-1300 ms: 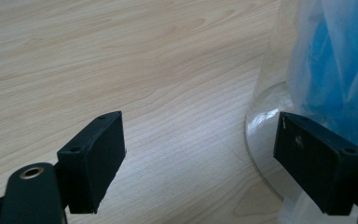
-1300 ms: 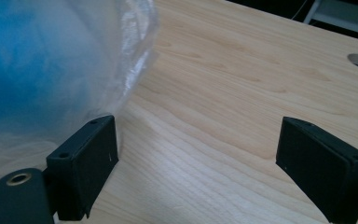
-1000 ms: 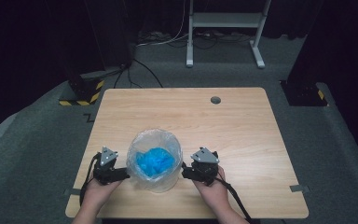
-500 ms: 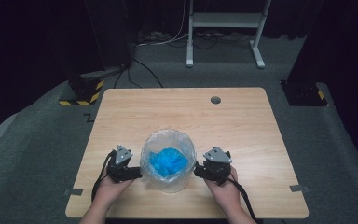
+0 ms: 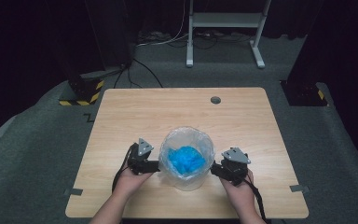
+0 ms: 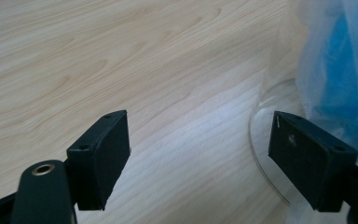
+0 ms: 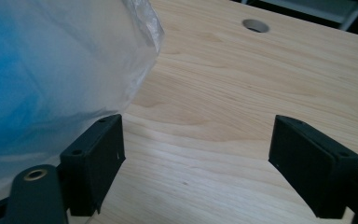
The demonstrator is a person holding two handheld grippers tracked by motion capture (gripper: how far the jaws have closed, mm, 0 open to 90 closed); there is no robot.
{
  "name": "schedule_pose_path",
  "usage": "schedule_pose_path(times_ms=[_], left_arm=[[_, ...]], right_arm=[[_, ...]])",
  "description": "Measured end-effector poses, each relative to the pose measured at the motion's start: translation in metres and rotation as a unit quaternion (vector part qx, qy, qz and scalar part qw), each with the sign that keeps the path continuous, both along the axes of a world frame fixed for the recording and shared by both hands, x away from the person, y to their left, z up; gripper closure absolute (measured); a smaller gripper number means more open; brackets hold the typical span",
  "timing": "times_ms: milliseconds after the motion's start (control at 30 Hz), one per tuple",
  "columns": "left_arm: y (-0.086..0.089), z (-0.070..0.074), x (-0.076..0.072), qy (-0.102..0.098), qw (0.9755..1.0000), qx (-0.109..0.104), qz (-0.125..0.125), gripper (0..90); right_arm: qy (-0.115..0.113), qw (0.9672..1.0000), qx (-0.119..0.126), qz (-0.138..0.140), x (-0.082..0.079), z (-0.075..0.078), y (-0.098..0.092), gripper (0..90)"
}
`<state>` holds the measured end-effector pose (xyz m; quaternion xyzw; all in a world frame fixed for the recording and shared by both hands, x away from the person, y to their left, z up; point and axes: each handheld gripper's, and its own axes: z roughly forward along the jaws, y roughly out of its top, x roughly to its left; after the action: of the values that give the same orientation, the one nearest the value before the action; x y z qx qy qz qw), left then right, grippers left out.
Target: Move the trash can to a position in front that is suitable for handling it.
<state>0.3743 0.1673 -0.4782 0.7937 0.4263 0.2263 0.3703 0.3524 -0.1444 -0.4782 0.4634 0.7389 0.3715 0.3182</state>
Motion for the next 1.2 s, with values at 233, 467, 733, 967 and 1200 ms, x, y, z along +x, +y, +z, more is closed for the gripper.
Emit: schedule_pose_path(times_ms=[233,467,733,967,1200], left_arm=[[-0.025,0.0,0.019,-0.006,0.9999,-0.002,0.014,19.6],[-0.012,0.0,0.02,0.001,0.9993,-0.019,0.034,14.5],[0.003,0.012,0.003,-0.02,0.999,-0.032,0.024,15.0],[0.016,0.038,-0.019,-0.07,0.9934,-0.083,0.036,15.3],[0.015,0.06,-0.042,-0.12,0.9839,-0.125,0.043,15.0]], right_arm=[[0.003,0.9994,0.016,-0.031,0.005,-0.004,-0.022,22.2],[0.011,0.9991,0.022,-0.034,0.005,-0.004,-0.029,17.8],[-0.005,0.9985,0.043,-0.033,-0.007,0.008,-0.041,17.8],[-0.04,0.9976,0.055,-0.016,-0.019,0.029,-0.042,17.8],[-0.091,0.9918,0.087,-0.021,-0.024,0.053,-0.046,17.8]])
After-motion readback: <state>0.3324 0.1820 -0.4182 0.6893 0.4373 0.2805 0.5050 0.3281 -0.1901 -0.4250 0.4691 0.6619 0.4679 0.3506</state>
